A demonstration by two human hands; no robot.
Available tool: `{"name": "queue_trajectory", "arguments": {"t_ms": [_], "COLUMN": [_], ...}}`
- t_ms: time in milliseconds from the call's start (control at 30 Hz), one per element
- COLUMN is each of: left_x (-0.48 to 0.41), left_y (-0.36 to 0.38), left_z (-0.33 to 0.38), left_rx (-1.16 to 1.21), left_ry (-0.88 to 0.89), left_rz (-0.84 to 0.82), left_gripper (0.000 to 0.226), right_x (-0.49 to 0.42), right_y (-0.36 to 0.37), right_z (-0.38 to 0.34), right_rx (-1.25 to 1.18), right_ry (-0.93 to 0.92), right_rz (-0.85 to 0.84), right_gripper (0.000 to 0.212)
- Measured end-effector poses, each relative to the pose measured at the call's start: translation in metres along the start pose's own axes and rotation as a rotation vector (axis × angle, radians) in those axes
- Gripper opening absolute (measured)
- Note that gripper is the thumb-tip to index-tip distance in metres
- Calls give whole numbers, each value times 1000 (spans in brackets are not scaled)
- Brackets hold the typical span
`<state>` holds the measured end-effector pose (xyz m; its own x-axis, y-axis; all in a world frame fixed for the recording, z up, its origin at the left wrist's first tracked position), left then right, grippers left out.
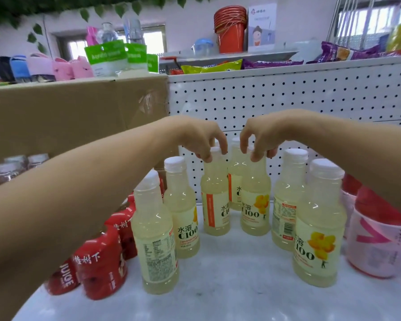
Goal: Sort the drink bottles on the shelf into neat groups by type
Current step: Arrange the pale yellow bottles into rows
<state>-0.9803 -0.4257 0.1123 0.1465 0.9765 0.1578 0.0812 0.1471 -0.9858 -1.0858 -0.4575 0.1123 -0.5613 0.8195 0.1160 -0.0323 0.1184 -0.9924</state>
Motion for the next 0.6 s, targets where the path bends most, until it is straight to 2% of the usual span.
{"name": "queue_trajectory", "arguments": {"t_ms": [267, 467, 600], "left_x": [2, 2, -4], "left_y": [3, 1, 2], "left_z": [-4, -9, -9], "left_rx": [4, 55, 38], "left_ry": [10, -17, 0], "left_rz": [48, 120, 110], "left_gripper": [44, 42, 36], "right_x": [-4, -7, -6], "right_y": [-1, -3, -4], "right_z": [24, 27, 19], "right_rx": [44, -23, -72], "right_ry": [62, 24, -31], "right_rz": [37, 41, 59], "right_gripper": [33, 31, 29]}}
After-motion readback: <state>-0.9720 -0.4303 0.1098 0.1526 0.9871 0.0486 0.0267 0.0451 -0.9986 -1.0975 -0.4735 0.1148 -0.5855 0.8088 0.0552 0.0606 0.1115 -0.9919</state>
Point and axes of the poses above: each hand's wrist, its own x-axis away from the middle knuckle, its own y-axis out of the palm, z = x × y, the point moved 9 cm from there along -x, towards the middle knuckle, and after that the axes turned 7 degrees about -z, right-handed, at the moved point
